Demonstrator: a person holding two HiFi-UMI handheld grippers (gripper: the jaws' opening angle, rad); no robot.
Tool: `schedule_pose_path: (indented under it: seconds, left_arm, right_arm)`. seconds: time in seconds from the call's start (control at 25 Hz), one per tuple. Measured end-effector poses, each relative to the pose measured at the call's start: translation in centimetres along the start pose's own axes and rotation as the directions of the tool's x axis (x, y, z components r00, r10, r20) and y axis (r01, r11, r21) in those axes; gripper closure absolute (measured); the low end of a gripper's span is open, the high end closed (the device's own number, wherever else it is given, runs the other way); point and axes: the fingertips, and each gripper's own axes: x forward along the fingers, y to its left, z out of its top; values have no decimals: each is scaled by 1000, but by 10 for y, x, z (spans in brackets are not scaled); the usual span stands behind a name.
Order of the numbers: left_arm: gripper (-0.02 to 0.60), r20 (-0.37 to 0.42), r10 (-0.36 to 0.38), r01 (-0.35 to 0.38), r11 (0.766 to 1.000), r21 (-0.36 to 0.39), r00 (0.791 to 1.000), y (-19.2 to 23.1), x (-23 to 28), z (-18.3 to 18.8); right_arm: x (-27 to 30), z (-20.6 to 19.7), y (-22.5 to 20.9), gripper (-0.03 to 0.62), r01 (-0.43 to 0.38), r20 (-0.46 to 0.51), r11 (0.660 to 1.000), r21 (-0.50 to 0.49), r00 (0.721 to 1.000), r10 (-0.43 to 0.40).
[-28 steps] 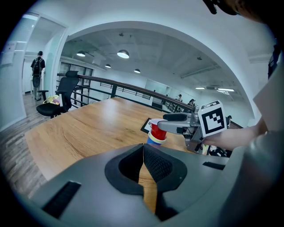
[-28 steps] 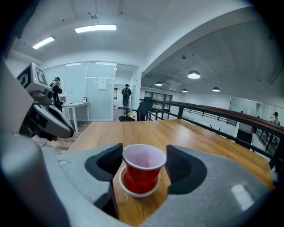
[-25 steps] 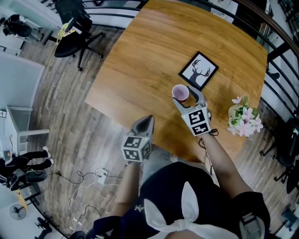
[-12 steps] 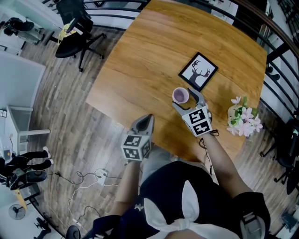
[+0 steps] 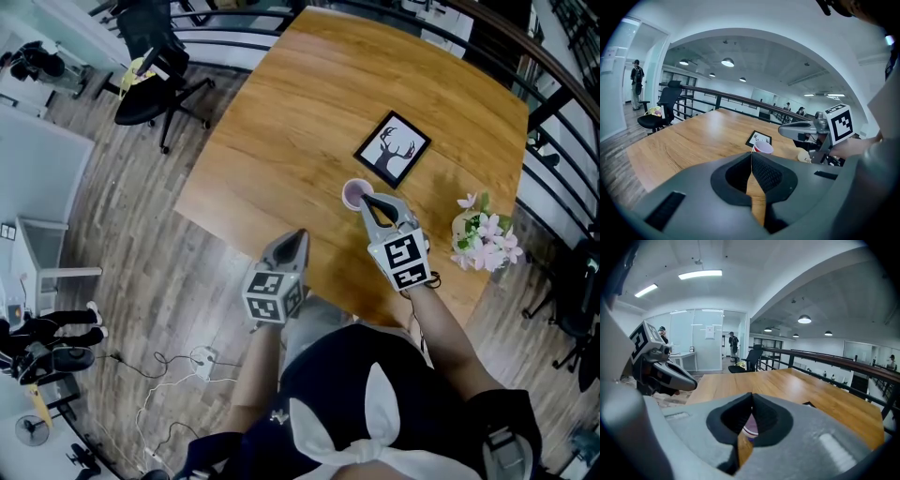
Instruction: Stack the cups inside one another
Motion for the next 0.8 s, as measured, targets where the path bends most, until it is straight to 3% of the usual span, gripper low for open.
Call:
schedule_pose_path:
  seconds: [0.8]
  left_arm:
    - [561,56,-33,32,999,28,998,-47,-23,10]
  right_arm:
    - [-49,0,47,595,-108,2,994,24,994,108]
